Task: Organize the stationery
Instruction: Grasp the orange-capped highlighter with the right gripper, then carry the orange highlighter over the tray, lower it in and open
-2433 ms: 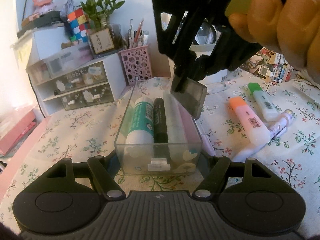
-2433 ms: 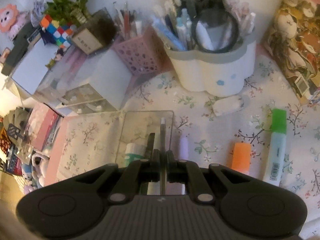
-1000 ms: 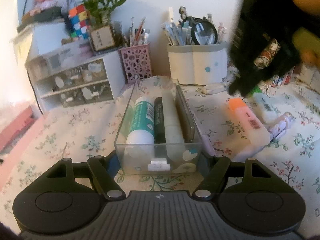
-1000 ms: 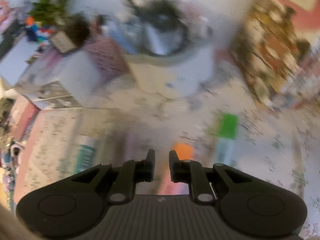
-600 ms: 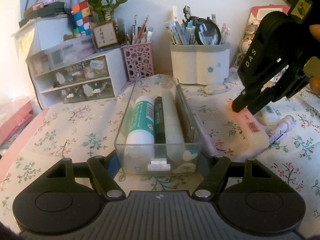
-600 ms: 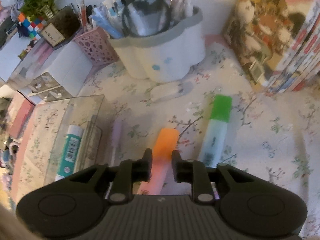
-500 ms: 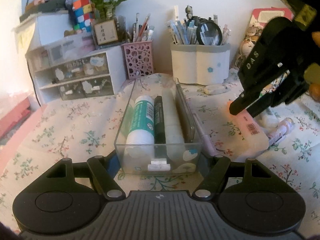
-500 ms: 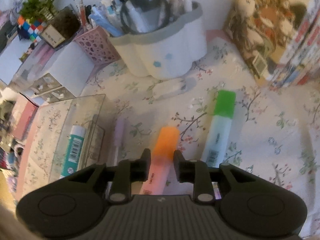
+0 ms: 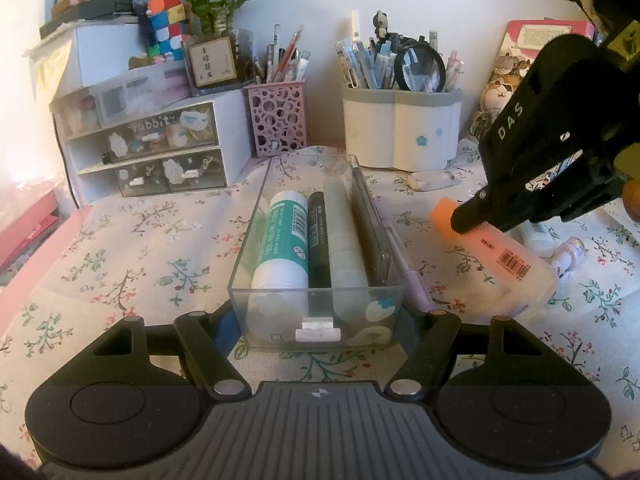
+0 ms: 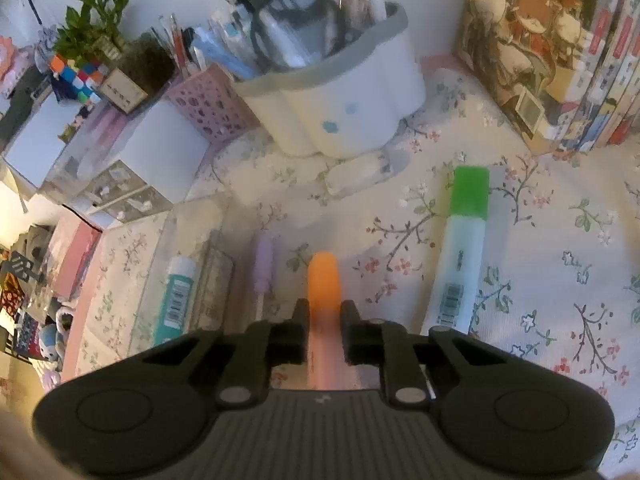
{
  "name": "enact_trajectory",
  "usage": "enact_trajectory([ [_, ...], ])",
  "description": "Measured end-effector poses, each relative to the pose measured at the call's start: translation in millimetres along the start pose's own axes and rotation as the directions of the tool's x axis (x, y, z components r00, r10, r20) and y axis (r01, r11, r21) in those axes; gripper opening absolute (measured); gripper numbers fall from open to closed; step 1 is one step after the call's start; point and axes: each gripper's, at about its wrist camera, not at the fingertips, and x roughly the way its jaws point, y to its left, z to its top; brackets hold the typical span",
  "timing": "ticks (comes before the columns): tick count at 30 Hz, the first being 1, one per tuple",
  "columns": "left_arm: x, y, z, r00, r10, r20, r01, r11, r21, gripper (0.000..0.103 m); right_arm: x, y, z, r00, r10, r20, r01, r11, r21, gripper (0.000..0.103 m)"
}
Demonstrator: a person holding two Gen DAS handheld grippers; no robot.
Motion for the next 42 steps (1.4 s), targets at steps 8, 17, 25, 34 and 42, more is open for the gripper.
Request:
enact_trajectory([
  [8, -0.3, -0.2, 0.0, 1.0, 0.002, 0.001, -0.002, 1.0, 0.004, 0.072, -7.5, -3.7, 3.8, 0.999, 0.022, 0.034, -0.024, 0.998, 0.059, 0.007],
  [17, -0.8, -1.6, 0.0, 1.0, 0.004, 0.003, -0.004, 1.0, 0.01, 0.072, -27.3, 17.8, 17.5, 0.991, 0.084, 0.104, -0.092, 0.993, 0.075, 0.007],
  [25, -1.0, -2.0, 0.0, 1.0, 0.004, 0.004, -0.004, 1.0, 0.01, 0.072, -27.1, 25.9, 21.4, 0.985, 0.097, 0.144, -0.098, 0.995, 0.001, 0.007],
  [34, -1.0, -1.5, -0.1, 1.0, -0.003, 0.005, 0.002, 1.0, 0.014, 0.072, -33.5, 18.1, 15.5, 0.981, 0.1, 0.168, -0.098, 0.995, -0.02, 0.006],
  [42, -0.1, -0.8, 0.3, 1.0, -0.008, 0.004, 0.008, 1.0, 0.012, 0.072, -51.8, 19.7, 14.8, 0.971, 0.12, 0.208, -0.109, 0.992, -0.064, 0.006],
])
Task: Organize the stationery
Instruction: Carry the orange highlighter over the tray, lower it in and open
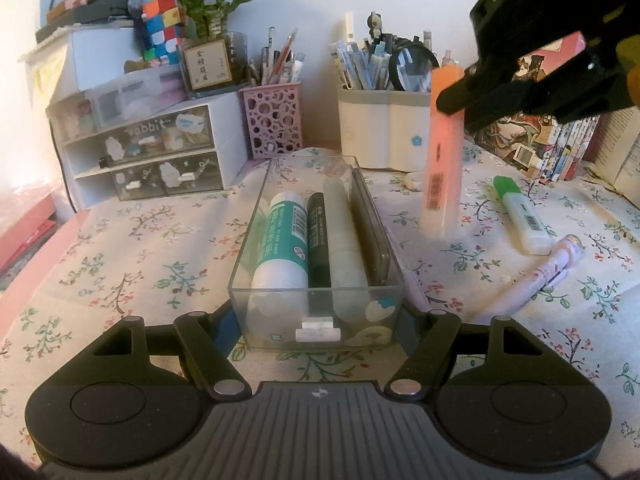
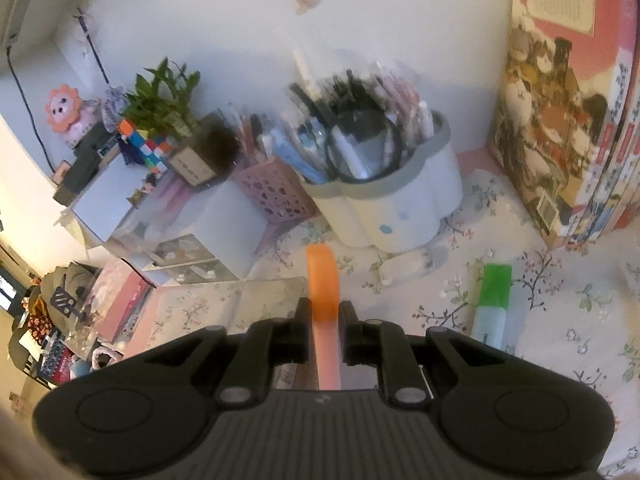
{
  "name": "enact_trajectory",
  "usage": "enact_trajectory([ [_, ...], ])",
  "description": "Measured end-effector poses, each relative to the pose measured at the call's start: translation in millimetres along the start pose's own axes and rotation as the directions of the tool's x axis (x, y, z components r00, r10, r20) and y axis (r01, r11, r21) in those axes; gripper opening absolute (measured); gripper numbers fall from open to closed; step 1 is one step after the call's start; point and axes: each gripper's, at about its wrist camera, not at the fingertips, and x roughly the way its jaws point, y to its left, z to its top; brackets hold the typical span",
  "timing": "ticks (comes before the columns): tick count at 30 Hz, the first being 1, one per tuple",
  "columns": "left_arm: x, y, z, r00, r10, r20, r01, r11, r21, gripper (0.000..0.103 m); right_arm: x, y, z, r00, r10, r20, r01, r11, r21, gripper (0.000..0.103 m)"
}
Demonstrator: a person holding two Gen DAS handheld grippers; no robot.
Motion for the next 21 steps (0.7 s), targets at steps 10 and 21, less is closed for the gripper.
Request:
enact_trajectory([
  [10, 0.2, 0.2, 0.0, 1.0, 0.0, 0.0, 0.0, 1.0, 0.0, 0.072, -25.7, 28.9, 13.3, 0.992, 0.121, 0.038, -0.119, 0.991, -0.062, 0.006],
  [21, 0.4, 0.3, 0.0, 1.0, -0.001, 0.0, 0.001, 1.0, 0.0, 0.072, 4.4, 45.9, 6.2, 0.955, 0.276, -0.112, -0.28, 0.96, -0.025, 0.006],
])
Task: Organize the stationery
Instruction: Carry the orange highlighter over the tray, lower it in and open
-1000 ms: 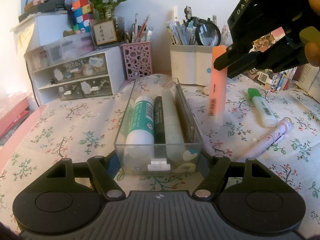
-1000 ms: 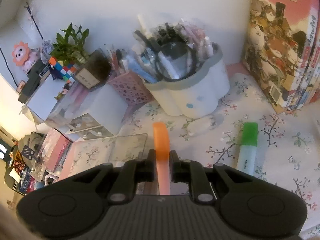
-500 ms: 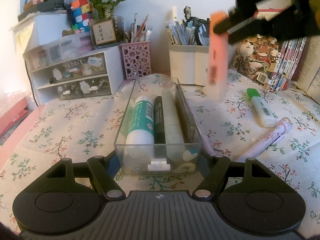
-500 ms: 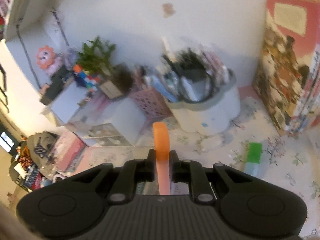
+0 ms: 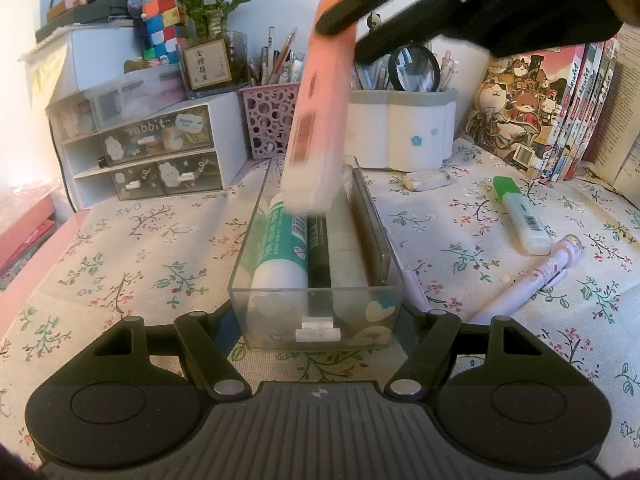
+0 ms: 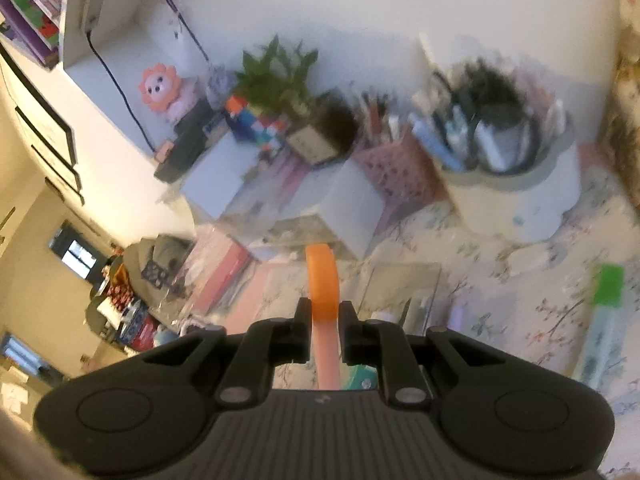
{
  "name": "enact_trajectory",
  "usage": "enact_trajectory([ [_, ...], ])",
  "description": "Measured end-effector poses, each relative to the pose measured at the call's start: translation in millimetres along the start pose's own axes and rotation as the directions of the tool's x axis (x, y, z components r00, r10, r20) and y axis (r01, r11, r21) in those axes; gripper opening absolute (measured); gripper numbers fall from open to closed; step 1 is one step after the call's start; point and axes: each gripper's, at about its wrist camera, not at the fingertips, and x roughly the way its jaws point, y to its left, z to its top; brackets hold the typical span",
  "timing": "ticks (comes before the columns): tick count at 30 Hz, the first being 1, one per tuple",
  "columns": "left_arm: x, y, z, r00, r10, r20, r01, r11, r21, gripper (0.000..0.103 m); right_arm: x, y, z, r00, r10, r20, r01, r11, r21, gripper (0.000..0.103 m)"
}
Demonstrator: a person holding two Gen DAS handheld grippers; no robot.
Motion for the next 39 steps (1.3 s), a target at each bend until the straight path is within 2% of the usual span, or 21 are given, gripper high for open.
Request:
enact_trajectory([
  [7, 0.0, -0.2, 0.0, 1.0, -0.001, 0.0, 0.001, 1.0, -0.001, 0.072, 27.9, -14.7, 2.3, 0.995, 0.0, -0.098, 0.004, 0.999, 0.048, 0.006],
  [15, 0.0, 0.4, 0.4, 1.0, -0.005, -0.001, 0.005, 1.0, -0.002, 0.072, 50.2, -29.0, 3.4, 0.984, -0.046, -0.175, 0.057, 0.997, 0.055, 0.006],
  [22, 0.3, 0.8, 0.3, 1.0, -0.005, -0.001, 0.005, 1.0, -0.001, 0.072, 66.4, -22.9, 2.0, 0.972, -0.134, -0.192, 0.132, 0.991, -0.022, 0.006],
  [25, 0.7, 0.6, 0.2, 1.0, -0.005, -0.001, 0.005, 1.0, -0.001, 0.072, 66.6, -18.3, 1.4, 0.97, -0.176, -0.17, 0.169, 0.984, -0.052, 0.007],
  [31, 0.8, 0.3, 0.1, 1.0, -0.006, -0.001, 0.006, 1.0, 0.0, 0.072, 67.8, -17.2, -0.6, 0.969, -0.172, -0.178, 0.164, 0.985, -0.058, 0.007],
  [34, 0.7, 0.3, 0.1, 1.0, -0.005, -0.001, 0.005, 1.0, 0.0, 0.072, 70.2, -14.1, -3.4, 0.964, -0.199, -0.179, 0.186, 0.979, -0.086, 0.008],
  [39, 0.7, 0.2, 0.1, 1.0, -0.005, -0.001, 0.005, 1.0, 0.001, 0.072, 70.1, -16.6, -3.9, 0.965, -0.193, -0.178, 0.185, 0.981, -0.061, 0.009],
])
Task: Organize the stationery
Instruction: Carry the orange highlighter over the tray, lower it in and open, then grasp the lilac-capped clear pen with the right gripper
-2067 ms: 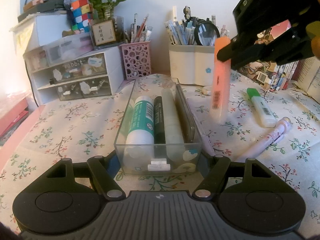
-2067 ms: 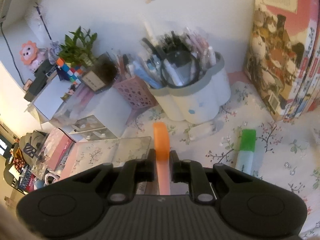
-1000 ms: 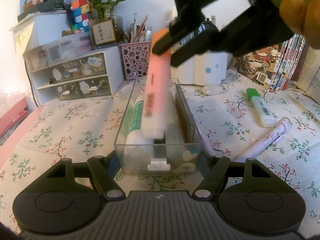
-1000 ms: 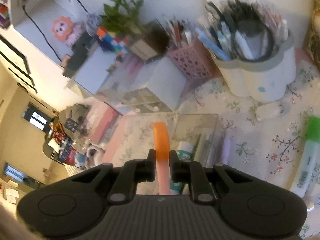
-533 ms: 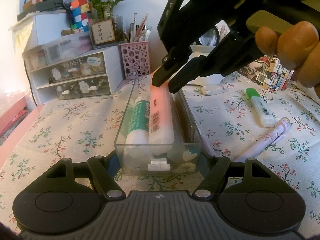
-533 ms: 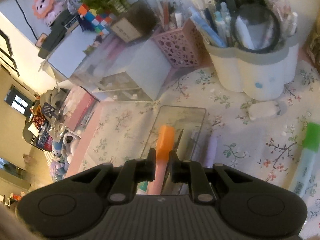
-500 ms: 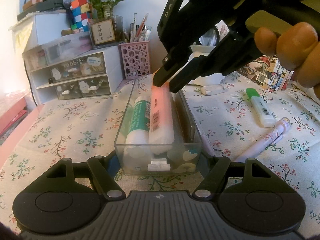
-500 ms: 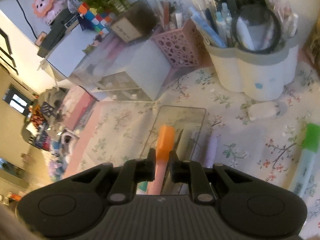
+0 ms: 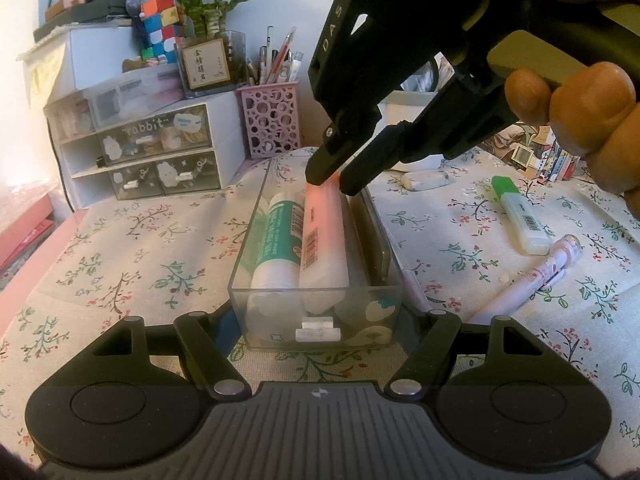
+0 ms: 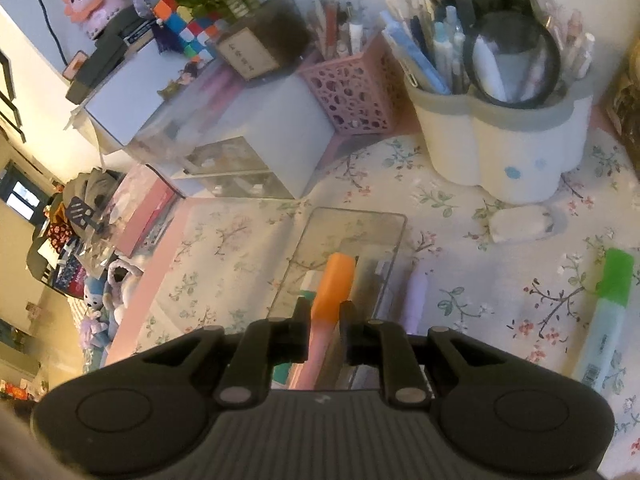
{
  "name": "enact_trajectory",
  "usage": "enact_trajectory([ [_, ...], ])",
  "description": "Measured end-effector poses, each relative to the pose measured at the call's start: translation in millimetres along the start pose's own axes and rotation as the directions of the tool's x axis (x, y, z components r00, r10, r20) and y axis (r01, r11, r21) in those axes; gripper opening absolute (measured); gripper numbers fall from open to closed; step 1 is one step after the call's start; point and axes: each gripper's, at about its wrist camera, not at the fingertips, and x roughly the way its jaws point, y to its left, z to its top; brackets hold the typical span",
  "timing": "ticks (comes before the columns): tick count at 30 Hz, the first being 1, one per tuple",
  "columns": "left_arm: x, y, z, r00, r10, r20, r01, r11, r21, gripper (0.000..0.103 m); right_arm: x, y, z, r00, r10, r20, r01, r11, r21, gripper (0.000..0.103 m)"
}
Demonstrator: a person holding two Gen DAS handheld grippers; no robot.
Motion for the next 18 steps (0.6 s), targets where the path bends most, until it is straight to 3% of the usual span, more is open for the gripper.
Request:
enact_trajectory([
  [8, -0.6, 0.0, -0.7, 1.0, -0.004, -0.001, 0.004, 1.0, 0.0, 0.072, 1.7, 5.0, -1.8, 1.0, 0.014, 0.0, -0.014, 1.0, -0.009, 0.009],
  [12, -0.7, 0.2, -0.7, 1.0, -0.005, -0.001, 0.005, 1.0, -0.001, 0.072, -10.1, -1.9, -2.8, 0.998, 0.037, 0.051, -0.038, 0.999, 0.021, 0.009],
  [16, -0.6, 0.4, -0.6, 1.0, -0.008, -0.002, 0.008, 1.0, -0.005, 0.072, -25.7, -19.7, -3.5, 0.993, 0.005, 0.114, -0.012, 0.998, 0.063, 0.009],
  [18, -0.5, 1.4, -0.6, 1.0, -0.012, -0.003, 0.012, 1.0, -0.012, 0.072, -24.4, -32.1, -6.4, 0.994, -0.03, 0.104, 0.021, 0.996, 0.089, 0.009],
])
